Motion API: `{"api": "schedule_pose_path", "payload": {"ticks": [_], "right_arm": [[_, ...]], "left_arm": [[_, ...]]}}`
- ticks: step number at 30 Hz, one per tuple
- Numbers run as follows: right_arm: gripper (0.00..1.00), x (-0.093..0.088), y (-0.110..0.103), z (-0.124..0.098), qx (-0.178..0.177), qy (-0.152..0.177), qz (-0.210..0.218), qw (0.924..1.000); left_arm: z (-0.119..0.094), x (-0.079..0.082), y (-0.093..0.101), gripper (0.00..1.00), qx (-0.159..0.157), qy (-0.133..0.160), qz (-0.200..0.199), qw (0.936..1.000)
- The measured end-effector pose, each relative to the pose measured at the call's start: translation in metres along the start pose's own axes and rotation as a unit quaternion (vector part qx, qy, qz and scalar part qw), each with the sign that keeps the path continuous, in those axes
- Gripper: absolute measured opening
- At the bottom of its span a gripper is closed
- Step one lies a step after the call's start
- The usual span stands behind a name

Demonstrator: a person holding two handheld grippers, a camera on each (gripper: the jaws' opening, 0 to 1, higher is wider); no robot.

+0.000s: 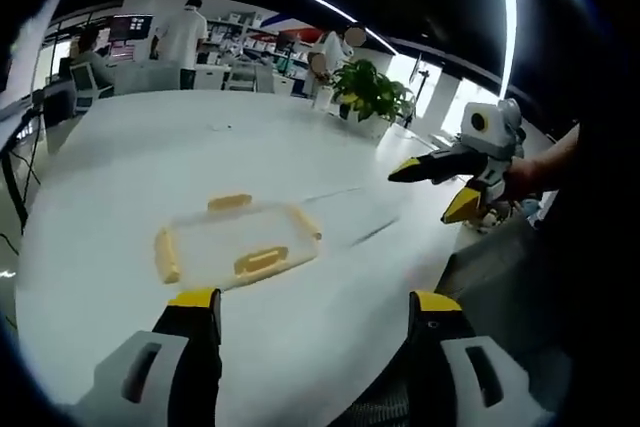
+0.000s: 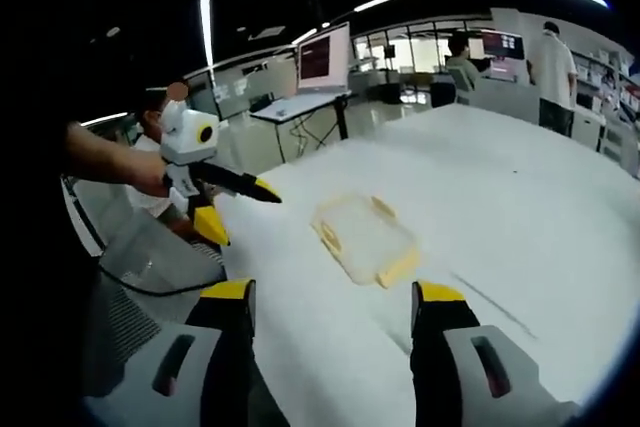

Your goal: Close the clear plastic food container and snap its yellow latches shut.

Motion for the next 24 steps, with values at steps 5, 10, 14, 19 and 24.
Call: {"api": "schedule_pose_path", "payload": {"ticks": [5,10,14,19,24], "right_arm": [[0.59,0.001,-0.001,0.004,0.008,-0.004,-0.006,0.9999],[0.58,0.0,-0.001,0.009,0.015,-0.012,-0.012,0.9997],[0.57,0.003,0.001,0.014,0.016,-0.017,-0.017,0.9996],[0.55,0.003,0.008,0.022,0.02,-0.031,-0.03,0.9989],[0.54,0.006,0.015,0.027,0.025,-0.04,-0.039,0.9981]], "left_arm": [[0.001,0.004,-0.006,0.72,-0.007,-0.006,0.004,0.9999],[0.003,0.008,-0.01,0.7,-0.01,-0.012,0.013,0.9998],[0.006,0.009,-0.015,0.68,-0.015,-0.022,0.021,0.9994],[0.007,0.009,-0.021,0.67,-0.019,-0.032,0.021,0.9991],[0.011,0.008,-0.026,0.67,-0.025,-0.044,0.022,0.9985]]}}
Point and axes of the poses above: the point that each gripper's makers call its tool centre point, and the gripper's own axes: z roughly forward along the fingers, y roughly to its right, x roughly out of its top, the point moved 10 cm from there along -z, roughly backward along the fingers, and after that the axes turned 13 degrees about y, right-handed, at the moved point
